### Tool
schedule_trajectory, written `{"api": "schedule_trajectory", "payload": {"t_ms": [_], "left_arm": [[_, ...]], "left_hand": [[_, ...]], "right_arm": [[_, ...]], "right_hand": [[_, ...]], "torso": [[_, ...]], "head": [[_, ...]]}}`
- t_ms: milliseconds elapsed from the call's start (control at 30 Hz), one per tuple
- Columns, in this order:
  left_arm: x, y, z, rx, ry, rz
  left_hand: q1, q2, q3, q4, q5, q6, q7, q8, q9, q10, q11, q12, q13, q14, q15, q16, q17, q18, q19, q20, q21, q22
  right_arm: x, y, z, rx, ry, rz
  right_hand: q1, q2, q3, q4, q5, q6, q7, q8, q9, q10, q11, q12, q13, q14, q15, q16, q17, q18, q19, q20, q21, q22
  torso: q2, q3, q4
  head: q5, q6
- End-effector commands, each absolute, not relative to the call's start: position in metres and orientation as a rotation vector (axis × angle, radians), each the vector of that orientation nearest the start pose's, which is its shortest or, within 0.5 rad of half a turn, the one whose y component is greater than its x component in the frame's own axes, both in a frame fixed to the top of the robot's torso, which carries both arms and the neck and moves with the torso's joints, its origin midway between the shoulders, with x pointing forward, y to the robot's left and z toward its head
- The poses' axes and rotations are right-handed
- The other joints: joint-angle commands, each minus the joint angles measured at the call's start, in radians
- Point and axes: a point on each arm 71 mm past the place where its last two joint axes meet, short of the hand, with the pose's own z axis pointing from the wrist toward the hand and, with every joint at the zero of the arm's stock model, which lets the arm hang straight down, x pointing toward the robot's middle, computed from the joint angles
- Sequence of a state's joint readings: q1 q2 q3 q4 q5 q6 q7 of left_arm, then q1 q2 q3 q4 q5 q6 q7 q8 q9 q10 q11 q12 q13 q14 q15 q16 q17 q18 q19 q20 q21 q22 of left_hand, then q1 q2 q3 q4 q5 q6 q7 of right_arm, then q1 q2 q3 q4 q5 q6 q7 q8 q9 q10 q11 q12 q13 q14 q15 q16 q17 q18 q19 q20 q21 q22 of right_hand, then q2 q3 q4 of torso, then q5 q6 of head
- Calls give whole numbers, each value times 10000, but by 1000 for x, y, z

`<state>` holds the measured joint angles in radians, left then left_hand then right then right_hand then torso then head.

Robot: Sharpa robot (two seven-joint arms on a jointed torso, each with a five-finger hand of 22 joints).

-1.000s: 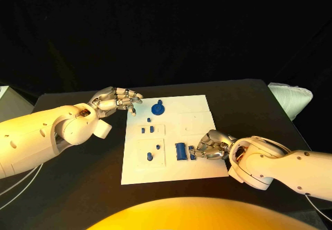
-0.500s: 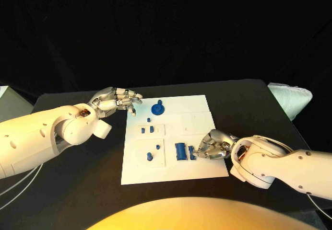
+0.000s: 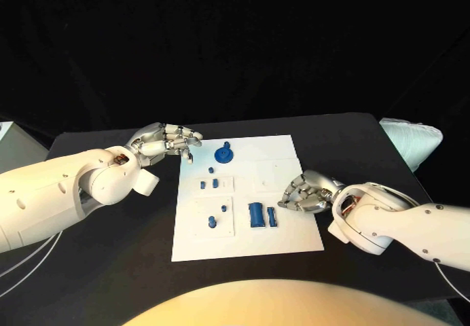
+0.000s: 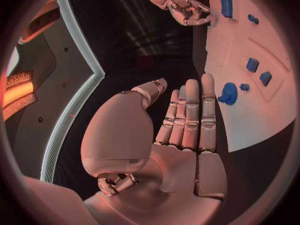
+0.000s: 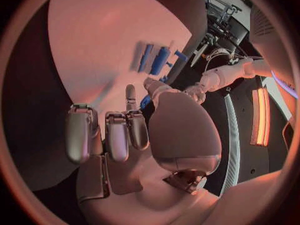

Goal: Assemble the parts on the task board

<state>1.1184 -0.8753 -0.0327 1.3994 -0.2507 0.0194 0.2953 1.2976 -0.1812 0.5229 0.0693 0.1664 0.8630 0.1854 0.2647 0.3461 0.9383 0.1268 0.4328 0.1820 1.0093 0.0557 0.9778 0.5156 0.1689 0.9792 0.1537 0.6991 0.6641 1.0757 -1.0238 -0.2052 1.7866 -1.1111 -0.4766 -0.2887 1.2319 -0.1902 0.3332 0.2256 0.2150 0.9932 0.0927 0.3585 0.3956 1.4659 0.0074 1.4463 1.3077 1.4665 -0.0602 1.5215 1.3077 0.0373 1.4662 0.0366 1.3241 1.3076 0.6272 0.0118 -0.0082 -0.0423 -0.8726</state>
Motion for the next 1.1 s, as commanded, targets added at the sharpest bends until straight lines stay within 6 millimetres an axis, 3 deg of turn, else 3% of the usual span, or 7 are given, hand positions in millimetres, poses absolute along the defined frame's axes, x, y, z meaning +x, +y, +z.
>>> {"api": "schedule_trajectory", "payload": {"t_ms": [33,433,900,933,967,1000,1100], "left_arm": [[486,244,-225,-9359,16870,-15597],[507,260,-226,-10311,14728,-14963],[540,266,-235,-10924,13009,-14406],[538,264,-238,-10702,13936,-14239],[537,263,-238,-10706,13929,-14234],[537,263,-238,-10710,13923,-14230],[535,260,-238,-10768,13831,-14165]], "left_hand": [[24,106,16,56,-20,-72,20,-10,16,-47,5,51,-7,-15,27,-41,-13,142,69,-8,-40,-15],[229,34,119,121,-30,-2,-42,37,53,344,3,69,-133,-1348,231,-1637,-759,71,-1088,234,-1182,-556],[266,-101,442,169,-161,-422,-326,-507,-331,921,434,-3205,-1175,-1867,979,-6921,-2344,123,-1939,1213,-4851,-3157],[-3727,1812,-5229,-693,-1664,-8630,-1854,-2647,-3461,-2174,-1268,-4328,-1820,-10093,-557,-9778,-5156,-1689,-9792,-1537,-6991,-6641],[-3824,1812,-5229,-693,-1664,-8630,-1854,-2647,-3461,-2259,-1268,-4328,-1820,-10093,-557,-9778,-5156,-1689,-9792,-1537,-6991,-6641],[-4001,1812,-5229,-693,-1664,-8630,-1854,-2647,-3461,-9383,-1268,-4328,-1820,-10093,-557,-9778,-5156,-1689,-9792,-1537,-6991,-6641],[-5168,1812,-5229,-693,-1664,-8630,-1854,-2647,-3461,-9383,-1268,-4328,-1820,-10093,-557,-9778,-5156,-1689,-9792,-1537,-6991,-6641]], "right_arm": [[398,-233,-260,4997,18309,8765],[487,-265,-244,7985,15590,10553],[537,-267,-247,8962,14296,11409],[536,-270,-248,8659,14573,10283],[536,-270,-248,8673,14561,10296],[535,-270,-248,8685,14551,10307],[532,-265,-248,8869,14393,10473]], "right_hand": [[157,34,90,-67,81,-78,33,-47,-11,455,82,-194,2034,778,67,-104,1563,110,432,113,-338,1943],[990,-79,1446,-638,-612,-601,380,-214,67,-3332,386,-9572,-3580,-1951,460,-7279,-5651,1493,-2422,474,-10899,-2453],[604,-166,2338,-1061,-1025,-1004,1008,-1364,-198,-3374,1310,-13781,-10814,-3839,1562,-12926,-8509,1468,-4638,1724,-12626,-7926],[-3215,1902,-3332,-2256,-2150,-9932,-927,-3585,-3956,-6765,-74,-14463,-13077,-7099,602,-15215,-13077,-373,-7627,-366,-13241,-13076],[-3372,1902,-3332,-2256,-2150,-9932,-927,-3585,-3956,-6878,-74,-14463,-13077,-7198,602,-15215,-13077,-373,-14662,-366,-13241,-13076],[-3553,1902,-3332,-2256,-2150,-9932,-927,-3585,-3956,-7031,-74,-14463,-13077,-7338,602,-15215,-13077,-373,-14662,-366,-13241,-13076],[-4584,1902,-3332,-2256,-2150,-9932,-927,-3585,-3956,-14659,-74,-14463,-13077,-14665,602,-15215,-13077,-373,-14662,-366,-13241,-13076]], "torso": [[-31,-20,-3],[-342,-183,-53],[-647,-128,-31],[-591,-159,-32],[-592,-159,-31],[-594,-159,-30],[-614,-155,-20]], "head": [[-12,0],[34,496],[264,1411],[220,1232],[221,1242],[222,1251],[240,1379]]}}
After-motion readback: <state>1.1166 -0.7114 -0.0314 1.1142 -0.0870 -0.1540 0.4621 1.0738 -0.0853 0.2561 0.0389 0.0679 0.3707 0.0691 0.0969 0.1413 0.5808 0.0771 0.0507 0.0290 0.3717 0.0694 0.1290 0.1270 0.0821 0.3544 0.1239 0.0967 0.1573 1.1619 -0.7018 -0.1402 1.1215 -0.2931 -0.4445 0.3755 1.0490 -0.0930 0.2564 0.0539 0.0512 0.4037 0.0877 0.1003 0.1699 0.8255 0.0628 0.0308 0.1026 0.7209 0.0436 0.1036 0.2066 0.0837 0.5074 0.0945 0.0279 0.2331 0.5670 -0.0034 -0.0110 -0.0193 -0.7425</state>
